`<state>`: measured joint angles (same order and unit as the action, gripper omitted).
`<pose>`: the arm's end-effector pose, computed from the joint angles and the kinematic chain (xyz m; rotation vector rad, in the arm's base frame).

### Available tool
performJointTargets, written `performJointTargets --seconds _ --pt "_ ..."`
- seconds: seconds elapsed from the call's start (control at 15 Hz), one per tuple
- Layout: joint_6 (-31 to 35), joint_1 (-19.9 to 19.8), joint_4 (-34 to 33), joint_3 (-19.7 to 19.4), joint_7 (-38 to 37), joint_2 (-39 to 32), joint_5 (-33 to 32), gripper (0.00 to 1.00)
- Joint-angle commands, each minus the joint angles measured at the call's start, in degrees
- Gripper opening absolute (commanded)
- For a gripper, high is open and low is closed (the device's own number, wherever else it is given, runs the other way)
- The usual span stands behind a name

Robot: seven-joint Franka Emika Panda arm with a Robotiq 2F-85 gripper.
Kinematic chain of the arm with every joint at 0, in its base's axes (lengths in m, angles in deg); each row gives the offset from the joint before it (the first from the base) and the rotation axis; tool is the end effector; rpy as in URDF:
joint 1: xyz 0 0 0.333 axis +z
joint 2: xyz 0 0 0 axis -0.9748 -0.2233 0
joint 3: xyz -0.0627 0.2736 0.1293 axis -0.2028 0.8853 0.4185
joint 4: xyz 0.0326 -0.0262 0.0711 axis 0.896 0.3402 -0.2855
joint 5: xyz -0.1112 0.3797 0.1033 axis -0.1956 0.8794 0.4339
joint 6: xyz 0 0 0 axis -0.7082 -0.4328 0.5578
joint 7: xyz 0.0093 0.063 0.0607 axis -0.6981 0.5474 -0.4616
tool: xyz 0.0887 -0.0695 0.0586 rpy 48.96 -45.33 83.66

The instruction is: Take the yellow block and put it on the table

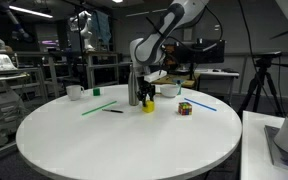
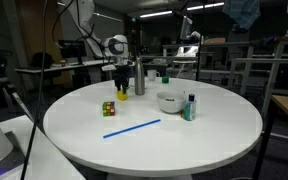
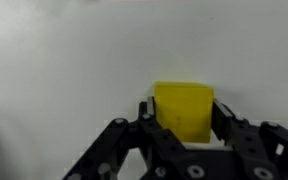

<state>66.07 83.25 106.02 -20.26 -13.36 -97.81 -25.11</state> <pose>0.6258 0.0429 0.1596 3.0220 -0.1943 -0.1925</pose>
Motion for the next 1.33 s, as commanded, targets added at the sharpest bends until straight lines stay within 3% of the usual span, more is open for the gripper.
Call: performJointTargets --seconds 0.0,0.13,0.47,0.8,1.27 --pt "0.2 1.2 -0.5 -1.4 -2.0 -0.1 -1.5 0.88" --pt "-0.5 1.5 0.1 -1.7 -2.3 1.1 -1.9 1.00" --pt "-5.1 3.2 2.5 -2.7 -4.3 8.4 -5.9 1.00" --pt "-14.6 2.2 6.2 -1.3 -5.2 18.4 -6.3 1.00" --pt "-16.3 0.3 21.6 0.8 -10.8 37.5 -2.0 1.00"
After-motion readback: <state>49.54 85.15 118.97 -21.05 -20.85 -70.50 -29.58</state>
